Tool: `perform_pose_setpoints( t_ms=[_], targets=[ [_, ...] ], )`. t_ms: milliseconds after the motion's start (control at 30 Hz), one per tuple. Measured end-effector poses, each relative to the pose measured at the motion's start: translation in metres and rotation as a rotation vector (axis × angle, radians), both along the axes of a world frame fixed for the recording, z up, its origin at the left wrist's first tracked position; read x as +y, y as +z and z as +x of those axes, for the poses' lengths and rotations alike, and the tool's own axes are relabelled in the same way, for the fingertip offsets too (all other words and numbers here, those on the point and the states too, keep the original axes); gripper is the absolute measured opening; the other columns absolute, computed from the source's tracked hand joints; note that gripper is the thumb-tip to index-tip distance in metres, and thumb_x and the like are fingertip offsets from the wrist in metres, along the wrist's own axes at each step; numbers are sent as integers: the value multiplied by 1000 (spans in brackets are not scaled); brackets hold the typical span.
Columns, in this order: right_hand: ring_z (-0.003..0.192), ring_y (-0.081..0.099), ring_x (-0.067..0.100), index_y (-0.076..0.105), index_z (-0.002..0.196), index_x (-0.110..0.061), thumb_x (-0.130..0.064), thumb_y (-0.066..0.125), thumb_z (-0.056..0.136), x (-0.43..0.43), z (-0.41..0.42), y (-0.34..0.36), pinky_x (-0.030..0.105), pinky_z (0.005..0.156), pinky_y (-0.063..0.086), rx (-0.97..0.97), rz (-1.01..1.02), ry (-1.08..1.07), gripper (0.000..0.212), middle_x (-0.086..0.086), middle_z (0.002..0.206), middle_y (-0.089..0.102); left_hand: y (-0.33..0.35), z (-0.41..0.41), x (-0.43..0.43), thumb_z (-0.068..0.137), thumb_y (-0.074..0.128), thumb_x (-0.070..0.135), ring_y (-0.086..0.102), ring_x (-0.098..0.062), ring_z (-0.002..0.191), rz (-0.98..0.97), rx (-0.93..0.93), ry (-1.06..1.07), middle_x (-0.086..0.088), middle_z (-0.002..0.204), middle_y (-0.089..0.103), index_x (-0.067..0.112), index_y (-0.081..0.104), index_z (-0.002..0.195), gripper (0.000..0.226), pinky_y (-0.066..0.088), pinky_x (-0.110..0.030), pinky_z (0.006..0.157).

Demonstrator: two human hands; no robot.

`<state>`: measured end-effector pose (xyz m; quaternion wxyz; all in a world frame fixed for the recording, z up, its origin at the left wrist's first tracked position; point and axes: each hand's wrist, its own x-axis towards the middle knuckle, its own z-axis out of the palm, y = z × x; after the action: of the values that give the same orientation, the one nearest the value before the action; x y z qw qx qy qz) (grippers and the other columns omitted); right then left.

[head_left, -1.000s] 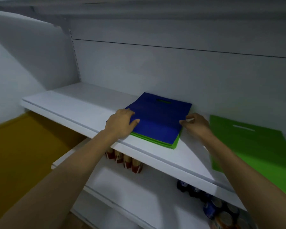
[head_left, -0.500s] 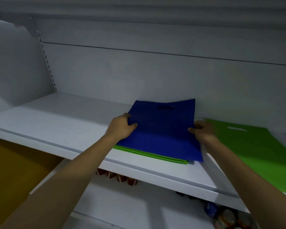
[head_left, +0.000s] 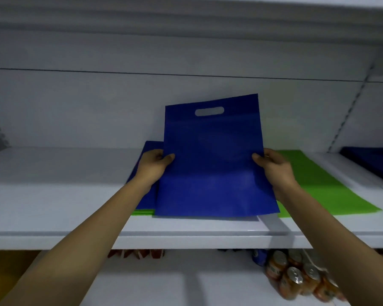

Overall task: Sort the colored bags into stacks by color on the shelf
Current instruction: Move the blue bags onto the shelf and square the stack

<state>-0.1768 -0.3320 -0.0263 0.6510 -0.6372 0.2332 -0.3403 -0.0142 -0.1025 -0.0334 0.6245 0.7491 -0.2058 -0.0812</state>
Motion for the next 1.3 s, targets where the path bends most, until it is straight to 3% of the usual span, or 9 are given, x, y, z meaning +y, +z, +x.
perform_pose_setpoints(
  t_ms=[100,200,367,467,633,833,933,1033,1300],
  targets=[
    [70,68,11,66,91,-14,-9,63,91,-15,-30,2,24,66,58,-2,-32,-58,6,1,88,71,5,-22,-23,93,60,20,49,-12,61,-42,-110,1,-1,66,53,14,44,64,34,40,-22,56],
    [76,66,16,65,91,-16,-14,64,91,-32,-66,2,31,70,55,17,-50,-114,2,1,87,70,8,-51,-50,94,59,19,49,-14,66,-132,-161,-10,-2,69,52,14,42,65,33,41,-25,60],
    [90,67,23,66,101,-16,-23,62,93,-57,-145,-14,44,78,53,99,-42,-193,12,1,97,72,5,-110,-96,94,59,20,66,-17,87,-217,-134,-108,-4,96,70,16,63,88,8,55,-32,78],
    [90,67,17,67,99,-16,-22,60,94,-73,-198,-22,38,77,53,87,-37,-257,11,-4,94,72,0,-152,-124,94,59,24,67,-18,90,-210,-128,-142,-2,98,70,20,64,93,6,57,-35,78],
    [71,67,3,68,101,-13,-21,62,92,-108,-291,-33,29,70,53,13,36,-406,14,-9,82,72,-16,-250,-178,94,58,23,69,-5,81,-279,-36,-150,10,93,71,24,62,91,5,57,-20,67],
    [71,63,-7,69,100,-19,-28,62,91,-163,-387,-53,27,67,48,80,19,-449,14,-17,83,71,-40,-344,-246,94,58,18,70,-15,86,-340,104,-133,6,92,74,18,64,93,6,58,-32,75],
    [72,64,-4,68,96,-21,-27,60,92,-184,-422,-61,29,71,50,119,20,-447,10,-17,81,71,-44,-375,-274,95,58,16,69,-11,83,-353,133,-134,6,90,74,17,64,93,6,57,-28,73],
    [73,65,2,68,94,-21,-24,60,93,-203,-445,-68,26,68,49,114,51,-507,9,-13,79,72,-43,-398,-300,95,57,15,69,-8,79,-342,167,-174,5,90,75,13,63,95,6,58,-23,69],
    [70,64,-5,67,95,-25,-24,59,94,-263,-445,-74,24,68,49,92,92,-586,8,-20,79,70,-47,-408,-354,94,57,12,71,-8,77,-270,196,-250,4,89,75,14,59,96,4,56,-20,64]
  ],
)
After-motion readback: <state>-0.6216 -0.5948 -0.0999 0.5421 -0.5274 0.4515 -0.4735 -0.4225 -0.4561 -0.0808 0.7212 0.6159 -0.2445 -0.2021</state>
